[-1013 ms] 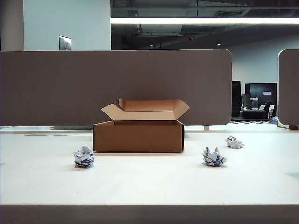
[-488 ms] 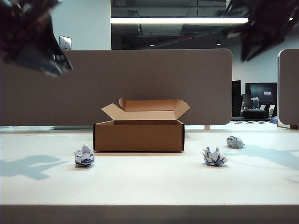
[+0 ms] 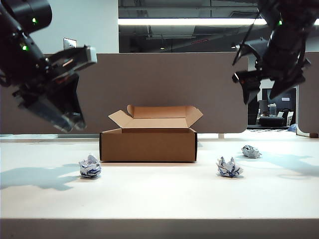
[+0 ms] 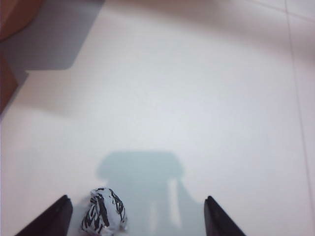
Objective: Pick up all the paper balls on the table and put them in the paper box.
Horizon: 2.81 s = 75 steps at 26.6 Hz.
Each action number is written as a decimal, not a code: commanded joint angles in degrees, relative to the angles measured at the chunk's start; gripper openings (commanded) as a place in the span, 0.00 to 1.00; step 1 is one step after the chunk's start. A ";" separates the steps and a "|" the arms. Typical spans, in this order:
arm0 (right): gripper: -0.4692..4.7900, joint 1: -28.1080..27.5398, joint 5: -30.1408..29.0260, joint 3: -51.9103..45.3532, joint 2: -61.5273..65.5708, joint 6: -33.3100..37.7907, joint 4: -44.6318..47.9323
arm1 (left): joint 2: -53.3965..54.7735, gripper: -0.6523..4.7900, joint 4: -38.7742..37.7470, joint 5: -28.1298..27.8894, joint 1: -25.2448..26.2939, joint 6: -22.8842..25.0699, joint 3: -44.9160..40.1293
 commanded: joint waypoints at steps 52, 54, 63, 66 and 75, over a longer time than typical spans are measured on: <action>0.78 -5.31 -18.78 0.28 15.82 5.95 7.74 | 14.12 0.55 5.07 -4.52 -4.74 -1.38 0.39; 0.77 -5.31 -18.73 0.28 16.22 5.95 7.89 | 14.12 0.50 5.07 -4.48 -4.74 -1.38 0.39; 0.49 -5.31 -18.64 0.26 17.79 5.95 8.52 | 14.14 0.40 6.67 -4.33 -4.74 -1.36 0.39; 0.34 -5.31 -18.62 0.24 17.99 5.92 8.55 | 14.14 0.32 6.69 -3.52 -4.74 -1.36 0.39; 0.18 -5.33 -18.69 0.31 17.90 5.88 8.72 | 14.12 0.24 7.10 -3.17 -4.74 -2.64 0.81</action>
